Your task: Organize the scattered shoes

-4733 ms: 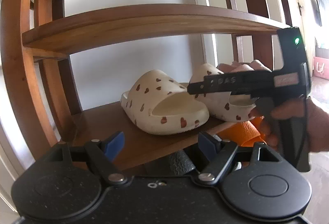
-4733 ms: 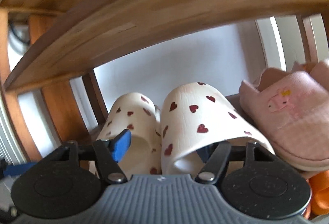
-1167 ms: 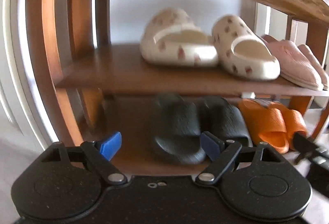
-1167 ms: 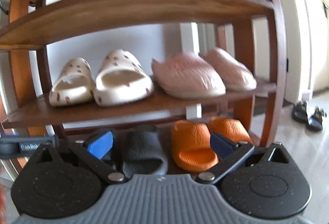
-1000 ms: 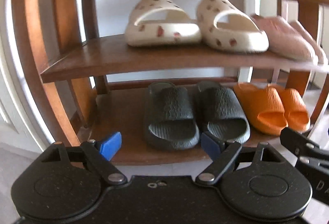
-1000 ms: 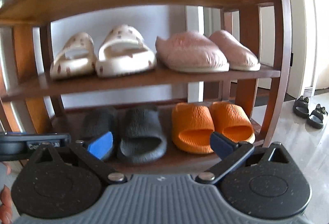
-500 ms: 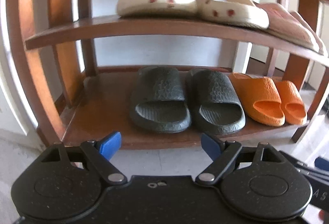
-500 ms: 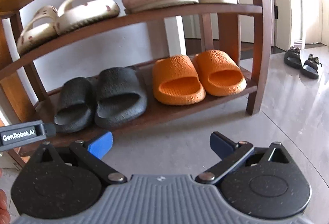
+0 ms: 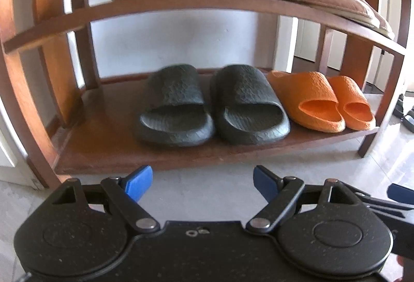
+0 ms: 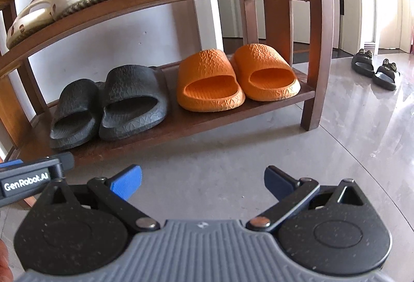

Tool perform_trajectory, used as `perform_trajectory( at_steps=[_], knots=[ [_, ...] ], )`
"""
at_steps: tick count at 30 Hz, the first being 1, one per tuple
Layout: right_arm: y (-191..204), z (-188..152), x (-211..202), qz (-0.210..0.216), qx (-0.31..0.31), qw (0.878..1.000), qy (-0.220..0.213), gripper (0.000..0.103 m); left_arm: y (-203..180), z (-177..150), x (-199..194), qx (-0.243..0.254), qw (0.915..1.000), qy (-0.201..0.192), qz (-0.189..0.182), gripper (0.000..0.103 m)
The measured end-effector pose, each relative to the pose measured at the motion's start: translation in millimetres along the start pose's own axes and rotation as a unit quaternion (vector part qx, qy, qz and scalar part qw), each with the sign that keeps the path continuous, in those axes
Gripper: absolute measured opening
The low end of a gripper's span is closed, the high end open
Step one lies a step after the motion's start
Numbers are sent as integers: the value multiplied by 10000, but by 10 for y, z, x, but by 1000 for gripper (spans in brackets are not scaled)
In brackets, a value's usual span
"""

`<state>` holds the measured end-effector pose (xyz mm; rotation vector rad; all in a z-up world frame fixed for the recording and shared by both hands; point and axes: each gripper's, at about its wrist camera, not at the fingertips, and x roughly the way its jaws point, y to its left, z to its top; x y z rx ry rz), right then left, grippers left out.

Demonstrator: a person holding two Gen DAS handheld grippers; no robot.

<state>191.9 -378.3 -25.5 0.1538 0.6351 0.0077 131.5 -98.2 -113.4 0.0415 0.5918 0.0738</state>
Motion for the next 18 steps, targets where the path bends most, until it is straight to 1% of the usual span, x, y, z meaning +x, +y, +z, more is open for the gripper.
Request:
perform_trajectory(
  at_steps=[3,8,14,18],
  knots=[
    [-67,-10,-2,-57,51,10000,-7,102,-81,-21,-7,154,9998,-81,-77,86],
    [-185,-22,11,-250,155,9996,-25,102,-189,-52,6,320,9994,-58,-131,86],
    [-233,30,53,-400,166,9991,0,102,-197,23,1,227,9995,29,-199,86],
    [-259,169,3,-495,209,9984,-168,102,-188,148,-96,149,9996,-35,-252,86]
  ],
)
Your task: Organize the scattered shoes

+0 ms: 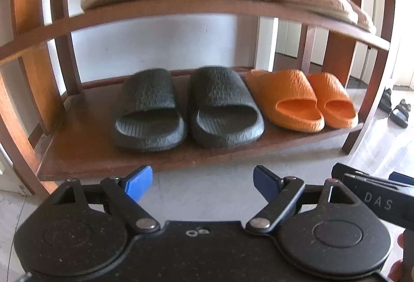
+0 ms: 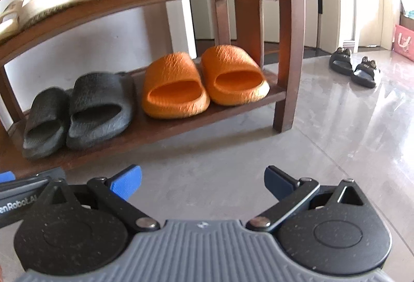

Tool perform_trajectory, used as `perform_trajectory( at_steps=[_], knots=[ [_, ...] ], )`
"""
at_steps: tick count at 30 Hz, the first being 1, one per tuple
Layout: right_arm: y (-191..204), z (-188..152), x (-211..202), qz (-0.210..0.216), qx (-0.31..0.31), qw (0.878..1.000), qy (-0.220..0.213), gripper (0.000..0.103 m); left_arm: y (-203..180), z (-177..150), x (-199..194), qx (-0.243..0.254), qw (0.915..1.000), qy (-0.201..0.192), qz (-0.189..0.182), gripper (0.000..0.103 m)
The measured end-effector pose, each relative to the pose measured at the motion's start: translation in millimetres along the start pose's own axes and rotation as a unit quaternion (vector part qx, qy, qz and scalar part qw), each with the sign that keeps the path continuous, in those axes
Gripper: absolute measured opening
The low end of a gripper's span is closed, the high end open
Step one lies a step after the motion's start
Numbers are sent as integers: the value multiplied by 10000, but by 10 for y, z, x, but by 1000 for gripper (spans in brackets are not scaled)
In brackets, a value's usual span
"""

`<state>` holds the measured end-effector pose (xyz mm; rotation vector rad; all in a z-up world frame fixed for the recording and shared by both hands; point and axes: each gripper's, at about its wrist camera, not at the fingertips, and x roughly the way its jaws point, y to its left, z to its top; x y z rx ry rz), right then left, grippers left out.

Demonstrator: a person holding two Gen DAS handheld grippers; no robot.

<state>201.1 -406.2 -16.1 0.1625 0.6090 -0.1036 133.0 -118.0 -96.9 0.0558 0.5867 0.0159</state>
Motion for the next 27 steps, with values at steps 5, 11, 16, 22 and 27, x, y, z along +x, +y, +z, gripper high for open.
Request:
perform_trajectory(
  at_steps=[5,11,16,22,27],
  knots=[
    [27,166,-102,-8,59,9998,-165,102,14,167,-111,-41,10000,-31,7,86],
    [137,268,-210,73,-94,9995,-289,102,26,325,-277,-86,9997,-187,95,86],
    [181,294,-235,154,-119,9994,-297,102,15,385,-346,-71,9996,-243,107,86],
    [176,289,-243,168,-90,9995,-267,102,-27,388,-339,-39,9996,-231,128,86],
    [150,273,-241,168,-46,9996,-237,102,-38,358,-381,82,9992,-401,14,86]
  ],
)
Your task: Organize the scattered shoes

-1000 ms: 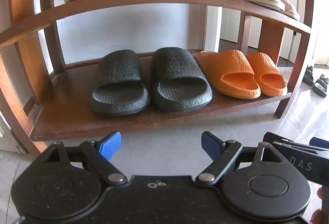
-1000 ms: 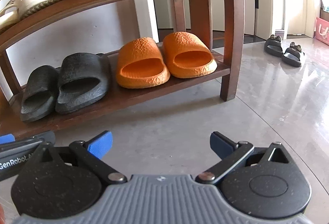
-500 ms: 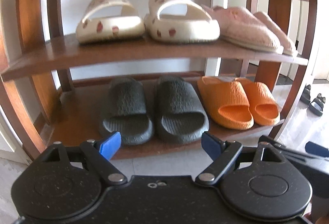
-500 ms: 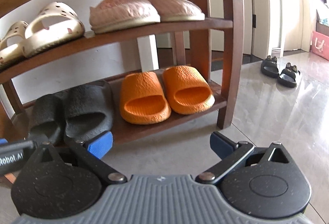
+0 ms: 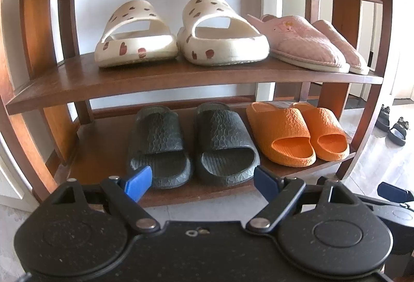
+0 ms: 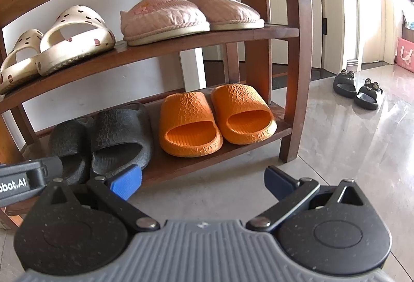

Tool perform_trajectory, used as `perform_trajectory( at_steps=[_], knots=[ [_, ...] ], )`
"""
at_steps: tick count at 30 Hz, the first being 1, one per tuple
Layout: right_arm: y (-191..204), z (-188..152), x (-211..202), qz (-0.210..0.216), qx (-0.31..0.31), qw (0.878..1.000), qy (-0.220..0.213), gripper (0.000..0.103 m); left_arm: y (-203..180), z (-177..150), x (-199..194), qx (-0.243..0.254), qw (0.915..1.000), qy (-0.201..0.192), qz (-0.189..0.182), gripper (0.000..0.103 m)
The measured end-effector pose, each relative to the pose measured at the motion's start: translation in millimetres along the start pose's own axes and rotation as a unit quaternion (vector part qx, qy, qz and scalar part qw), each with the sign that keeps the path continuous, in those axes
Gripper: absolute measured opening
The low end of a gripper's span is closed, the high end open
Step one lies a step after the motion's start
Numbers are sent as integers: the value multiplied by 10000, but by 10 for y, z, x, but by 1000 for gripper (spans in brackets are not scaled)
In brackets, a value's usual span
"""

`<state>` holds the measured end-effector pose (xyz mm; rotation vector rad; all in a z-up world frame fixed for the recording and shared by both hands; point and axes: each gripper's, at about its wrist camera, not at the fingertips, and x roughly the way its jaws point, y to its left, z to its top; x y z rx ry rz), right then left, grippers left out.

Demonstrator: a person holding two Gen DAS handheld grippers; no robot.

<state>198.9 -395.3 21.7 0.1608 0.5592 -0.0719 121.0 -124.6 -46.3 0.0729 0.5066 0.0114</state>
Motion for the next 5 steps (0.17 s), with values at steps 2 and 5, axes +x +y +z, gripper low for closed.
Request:
perform_trajectory(
  at_steps=[2,5],
  knots=[
    [-8,-3,2,-13,9,10000,-1,102,-6,-10,-17,44,9999,-106,-71,86],
    [-16,-4,8,-12,20,10000,8,102,-14,-21,-22,63,9999,-120,-87,86]
  ],
)
